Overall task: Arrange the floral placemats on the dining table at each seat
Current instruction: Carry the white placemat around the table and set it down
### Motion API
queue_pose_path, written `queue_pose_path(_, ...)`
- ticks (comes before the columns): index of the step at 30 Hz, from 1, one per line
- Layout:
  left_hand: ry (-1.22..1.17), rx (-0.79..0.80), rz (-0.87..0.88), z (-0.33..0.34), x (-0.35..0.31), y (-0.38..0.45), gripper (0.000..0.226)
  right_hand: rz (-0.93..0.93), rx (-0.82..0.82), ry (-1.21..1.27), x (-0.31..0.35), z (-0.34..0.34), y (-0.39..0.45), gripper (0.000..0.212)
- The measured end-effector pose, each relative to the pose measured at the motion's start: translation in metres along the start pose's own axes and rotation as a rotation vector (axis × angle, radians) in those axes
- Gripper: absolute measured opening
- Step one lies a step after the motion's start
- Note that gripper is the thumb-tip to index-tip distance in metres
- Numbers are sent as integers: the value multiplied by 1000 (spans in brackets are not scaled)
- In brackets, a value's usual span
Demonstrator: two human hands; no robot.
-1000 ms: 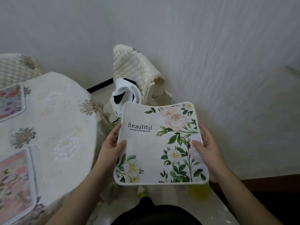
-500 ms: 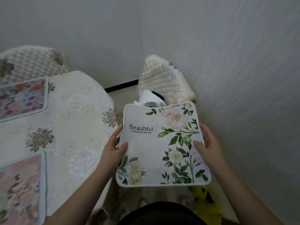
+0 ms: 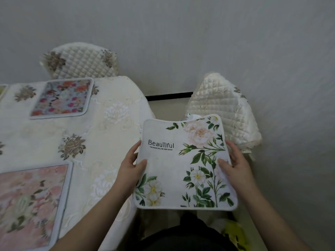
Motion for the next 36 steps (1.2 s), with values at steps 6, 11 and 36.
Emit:
queue_pose_path(6,-11,-163,-13,7,-20,25,60,-2,143,-72,29,8,71,60)
queue_pose_path(11,-14,-307,-20,10,-35,37,60,-38,259,-124,55,18,120,62)
queue_pose_path(36,-327,-810,-207,-93,50,5,60,-169,769,-480,73,237,185,59)
Point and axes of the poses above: each hand's wrist, its own y-axis towards the middle knuckle, its own z-axis out of the palm, x = y × z, the point moved 1 cm from there along y, towards the middle knuckle, and after that the axes turned 3 degrees about z, right-handed, at the moved point
